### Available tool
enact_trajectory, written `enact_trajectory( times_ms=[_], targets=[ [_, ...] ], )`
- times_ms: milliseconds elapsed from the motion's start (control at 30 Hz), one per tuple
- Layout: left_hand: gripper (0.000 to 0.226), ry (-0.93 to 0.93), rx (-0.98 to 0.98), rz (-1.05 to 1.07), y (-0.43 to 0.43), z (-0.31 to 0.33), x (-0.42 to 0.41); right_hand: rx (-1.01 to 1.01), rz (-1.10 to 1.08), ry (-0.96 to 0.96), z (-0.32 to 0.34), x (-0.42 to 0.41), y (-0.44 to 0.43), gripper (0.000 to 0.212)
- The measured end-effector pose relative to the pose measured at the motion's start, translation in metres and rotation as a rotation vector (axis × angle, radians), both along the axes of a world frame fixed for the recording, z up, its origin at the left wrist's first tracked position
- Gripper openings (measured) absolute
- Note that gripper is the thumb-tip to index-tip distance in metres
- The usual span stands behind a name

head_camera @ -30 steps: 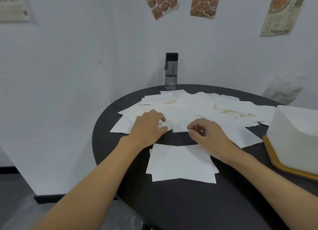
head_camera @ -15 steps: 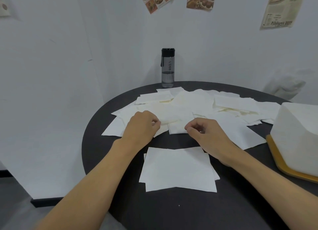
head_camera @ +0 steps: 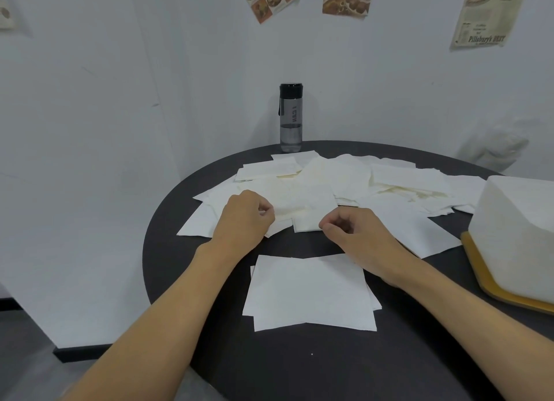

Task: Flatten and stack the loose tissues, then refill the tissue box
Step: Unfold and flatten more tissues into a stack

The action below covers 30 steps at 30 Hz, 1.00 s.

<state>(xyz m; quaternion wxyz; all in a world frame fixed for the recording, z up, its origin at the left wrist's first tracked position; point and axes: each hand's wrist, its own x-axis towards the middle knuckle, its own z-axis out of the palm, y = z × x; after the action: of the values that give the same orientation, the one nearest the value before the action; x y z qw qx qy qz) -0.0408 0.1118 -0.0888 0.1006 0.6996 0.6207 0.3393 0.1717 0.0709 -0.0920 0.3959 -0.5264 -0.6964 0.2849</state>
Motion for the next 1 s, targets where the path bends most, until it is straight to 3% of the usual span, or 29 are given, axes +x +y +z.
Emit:
enact_trajectory(
  times_ms=[233, 433, 467, 567, 600, 733, 900, 1000],
  targets=[
    [0.016, -0.167, 0.35, -0.057, -0.004, 0.001, 0.002, 0.076, -0.104, 0.101, -0.003, 0.001, 0.004, 0.014],
    [0.015, -0.015, 0.563, -0.3, -0.02, 0.002, 0.019, 0.152, -0.132, 0.206, 0.003, 0.005, 0.002, 0.066],
    [0.016, 0.008, 0.581, -0.334, -0.023, 0.002, 0.022, 0.171, -0.127, 0.178, 0.003, 0.005, 0.002, 0.062],
    [0.019, 0.015, 0.62, -0.374, -0.027, 0.002, 0.028, 0.257, -0.142, 0.079, 0.007, 0.005, -0.001, 0.02],
    [0.021, -0.024, 0.596, -0.368, -0.029, 0.002, 0.029, 0.272, -0.141, 0.082, 0.008, 0.005, -0.003, 0.016],
    [0.039, -0.213, 0.373, -0.292, -0.034, 0.004, 0.029, 0.285, -0.154, 0.165, 0.015, 0.004, -0.007, 0.014],
    [0.009, -0.321, 0.342, -0.255, -0.038, 0.011, 0.024, 0.27, -0.097, 0.316, 0.019, 0.004, -0.011, 0.016],
    [0.01, -0.402, 0.319, -0.263, -0.04, 0.014, 0.022, 0.244, -0.062, 0.352, 0.02, 0.004, -0.012, 0.019]
  ],
)
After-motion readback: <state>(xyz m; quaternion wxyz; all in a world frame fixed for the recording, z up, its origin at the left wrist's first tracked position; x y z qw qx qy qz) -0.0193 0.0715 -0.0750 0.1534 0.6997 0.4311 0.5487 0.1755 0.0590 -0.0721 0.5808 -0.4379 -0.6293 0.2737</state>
